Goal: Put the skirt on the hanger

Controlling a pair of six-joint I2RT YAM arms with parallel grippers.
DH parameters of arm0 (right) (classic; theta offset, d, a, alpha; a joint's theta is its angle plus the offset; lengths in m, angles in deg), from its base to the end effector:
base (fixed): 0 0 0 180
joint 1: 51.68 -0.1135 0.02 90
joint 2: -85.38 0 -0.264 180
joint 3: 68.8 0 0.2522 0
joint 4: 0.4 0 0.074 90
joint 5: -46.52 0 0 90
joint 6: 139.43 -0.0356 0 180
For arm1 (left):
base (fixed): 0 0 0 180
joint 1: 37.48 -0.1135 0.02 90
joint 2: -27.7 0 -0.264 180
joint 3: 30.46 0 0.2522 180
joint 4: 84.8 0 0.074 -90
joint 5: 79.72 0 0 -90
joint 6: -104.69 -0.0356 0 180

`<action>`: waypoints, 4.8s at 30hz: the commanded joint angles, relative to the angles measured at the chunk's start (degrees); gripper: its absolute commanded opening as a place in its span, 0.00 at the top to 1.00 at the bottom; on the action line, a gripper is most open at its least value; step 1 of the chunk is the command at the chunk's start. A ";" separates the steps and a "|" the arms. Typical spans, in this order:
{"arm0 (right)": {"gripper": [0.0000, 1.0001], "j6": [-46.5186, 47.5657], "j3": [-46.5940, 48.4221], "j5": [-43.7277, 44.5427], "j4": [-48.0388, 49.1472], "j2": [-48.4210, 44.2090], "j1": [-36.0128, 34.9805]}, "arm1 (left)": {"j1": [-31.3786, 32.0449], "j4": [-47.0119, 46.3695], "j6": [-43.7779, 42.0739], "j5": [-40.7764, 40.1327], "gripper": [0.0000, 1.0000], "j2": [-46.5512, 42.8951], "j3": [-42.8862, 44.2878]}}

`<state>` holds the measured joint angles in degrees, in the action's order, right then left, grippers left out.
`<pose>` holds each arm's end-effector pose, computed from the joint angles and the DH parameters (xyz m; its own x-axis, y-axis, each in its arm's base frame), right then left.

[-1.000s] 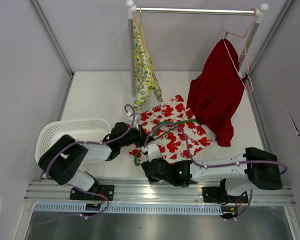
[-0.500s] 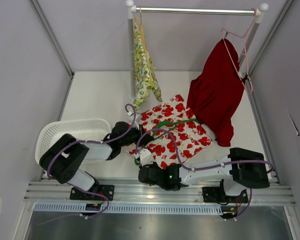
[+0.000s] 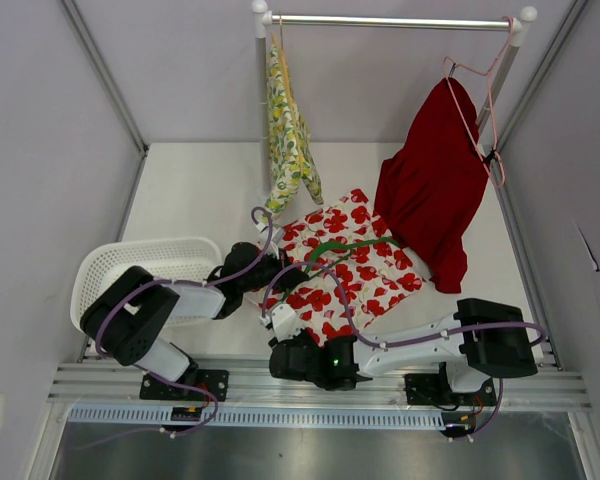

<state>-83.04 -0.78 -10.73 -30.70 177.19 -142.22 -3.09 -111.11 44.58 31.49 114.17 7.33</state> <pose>0.0162 0.3202 0.1914 -0.4608 -0.5033 -0.7310 -0.7071 0.7059 -0.0403 0.2150 -0.1628 0.1468 -0.6723 -0.1028 -0.7331 0.5394 0.6103 -0.5802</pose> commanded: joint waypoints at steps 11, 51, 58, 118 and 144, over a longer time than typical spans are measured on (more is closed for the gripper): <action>0.52 3.63 1.64 4.25 0.44 0.91 3.18 | 0.24 2.72 -2.73 -0.65 1.00 1.41 2.07; 0.89 -0.14 5.06 3.20 -4.38 4.87 -3.76 | 0.24 5.62 -2.47 -5.12 1.00 0.27 3.30; 0.89 0.47 5.77 1.35 -2.63 5.40 -3.85 | 0.32 4.74 -1.50 -9.78 1.00 -3.07 1.11; 0.44 2.76 1.28 -29.76 -3.24 -13.68 77.61 | 17.90 33.12 -12.04 -20.24 1.00 -41.56 7.24; 0.42 2.76 0.23 -34.16 -6.84 -24.22 84.92 | 28.54 56.59 -12.49 -46.24 1.00 -28.74 45.64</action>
<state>-80.72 -2.24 -42.53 -36.93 155.92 -57.44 24.43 -54.48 31.29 -6.84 84.16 45.29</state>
